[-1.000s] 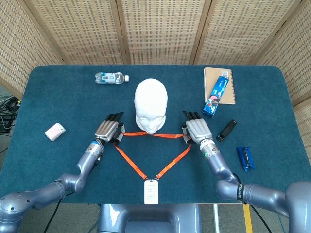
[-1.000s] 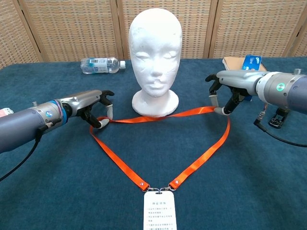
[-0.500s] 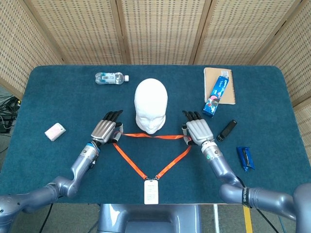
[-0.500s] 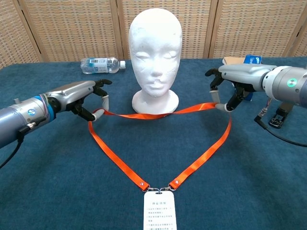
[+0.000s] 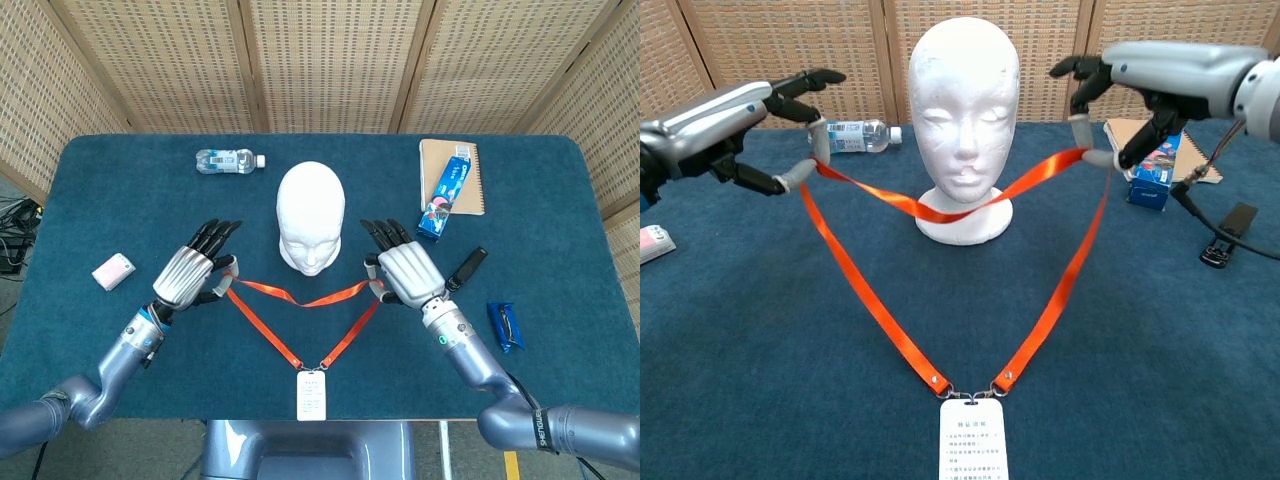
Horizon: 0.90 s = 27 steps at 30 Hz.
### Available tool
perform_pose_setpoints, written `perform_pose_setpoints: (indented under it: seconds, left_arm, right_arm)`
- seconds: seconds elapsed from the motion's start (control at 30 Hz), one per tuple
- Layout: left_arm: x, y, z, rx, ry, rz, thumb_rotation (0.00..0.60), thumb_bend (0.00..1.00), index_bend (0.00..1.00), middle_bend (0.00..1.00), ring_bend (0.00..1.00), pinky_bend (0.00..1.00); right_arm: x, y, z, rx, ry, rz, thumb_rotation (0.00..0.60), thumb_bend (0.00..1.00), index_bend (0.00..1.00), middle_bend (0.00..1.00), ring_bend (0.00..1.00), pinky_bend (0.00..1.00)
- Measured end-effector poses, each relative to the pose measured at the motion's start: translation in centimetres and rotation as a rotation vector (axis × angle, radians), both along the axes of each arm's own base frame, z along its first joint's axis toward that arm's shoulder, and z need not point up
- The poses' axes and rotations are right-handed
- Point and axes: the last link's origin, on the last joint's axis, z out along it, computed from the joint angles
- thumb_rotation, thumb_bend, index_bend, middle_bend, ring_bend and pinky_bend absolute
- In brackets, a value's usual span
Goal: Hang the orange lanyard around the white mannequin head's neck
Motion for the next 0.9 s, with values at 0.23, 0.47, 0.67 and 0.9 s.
perform_pose_setpoints:
  seconds: [0.23, 0.47, 0.67, 0.9]
  left_arm:
    - [2.1, 2.3, 2.6, 0.058, -0.119, 0.031, 0.600, 0.54, 0.71, 0.00, 0.00, 0.00]
    - [4.0, 4.7, 4.5, 0.028, -0.267, 0.134, 0.600, 0.55, 0.72, 0.00, 0.00, 0.00]
    - [5.6, 6.5, 5.0, -0.003, -0.345, 0.214, 0.600, 0.55, 0.72, 0.00, 0.00, 0.00]
    - [7.6, 8.3, 4.9, -0.045, -0.348, 0.276, 0.600, 0.55, 0.72, 0.00, 0.00, 0.00]
  right_arm:
    - [2.3, -0.9, 4.0, -0.044, -0.130, -0.013, 0.600, 0.66, 0.69, 0.00, 0.00, 0.00]
    - [3.9, -2.3, 7.8, -0.036, -0.293, -0.096, 0.600, 0.66, 0.69, 0.00, 0.00, 0.00]
    - [4.4, -3.9, 8.7, 0.002, -0.409, -0.198, 0.600, 0.66, 0.69, 0.00, 0.00, 0.00]
    - [4.6, -7.0, 9.3, -0.013, -0.489, -0.299, 0.600, 0.67, 0.69, 0.01, 0.00, 0.00]
